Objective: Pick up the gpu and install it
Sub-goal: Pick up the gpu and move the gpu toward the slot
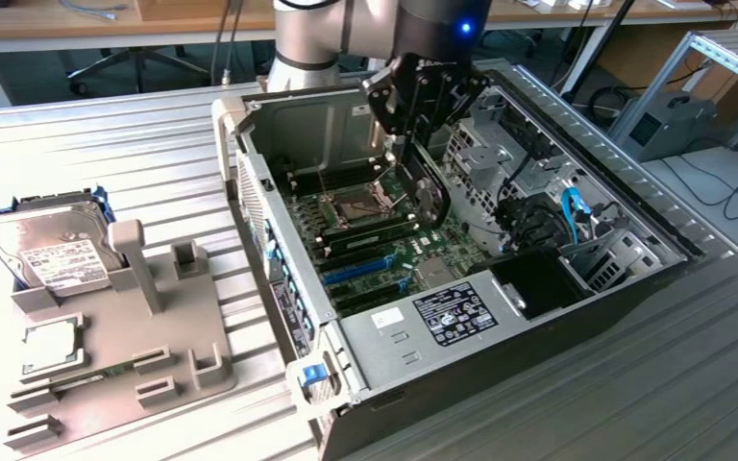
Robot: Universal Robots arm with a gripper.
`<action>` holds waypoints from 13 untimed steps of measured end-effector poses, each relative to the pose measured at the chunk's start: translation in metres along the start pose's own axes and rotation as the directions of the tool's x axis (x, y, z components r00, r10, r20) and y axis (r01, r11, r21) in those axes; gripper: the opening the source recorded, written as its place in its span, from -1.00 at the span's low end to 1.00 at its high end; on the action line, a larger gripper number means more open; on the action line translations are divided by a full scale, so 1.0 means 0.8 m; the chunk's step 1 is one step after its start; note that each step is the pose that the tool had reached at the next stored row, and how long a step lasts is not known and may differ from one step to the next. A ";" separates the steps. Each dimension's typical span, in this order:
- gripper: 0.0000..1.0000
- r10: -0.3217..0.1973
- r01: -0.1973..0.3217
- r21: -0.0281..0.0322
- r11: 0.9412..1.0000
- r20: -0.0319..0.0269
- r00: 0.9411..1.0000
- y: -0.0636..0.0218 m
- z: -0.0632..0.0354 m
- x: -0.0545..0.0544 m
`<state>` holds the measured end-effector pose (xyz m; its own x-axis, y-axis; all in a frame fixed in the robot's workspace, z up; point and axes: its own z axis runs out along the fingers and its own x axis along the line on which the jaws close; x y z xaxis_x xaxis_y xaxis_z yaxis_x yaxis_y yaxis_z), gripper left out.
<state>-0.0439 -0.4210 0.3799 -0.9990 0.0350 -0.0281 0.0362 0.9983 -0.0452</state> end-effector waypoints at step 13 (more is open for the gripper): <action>-0.46 0.000 0.000 0.000 1.000 0.000 1.000 0.007 0.011 -0.040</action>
<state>-0.0113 -0.4167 0.3718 -0.9990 0.0348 -0.0279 0.0361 0.9983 -0.0455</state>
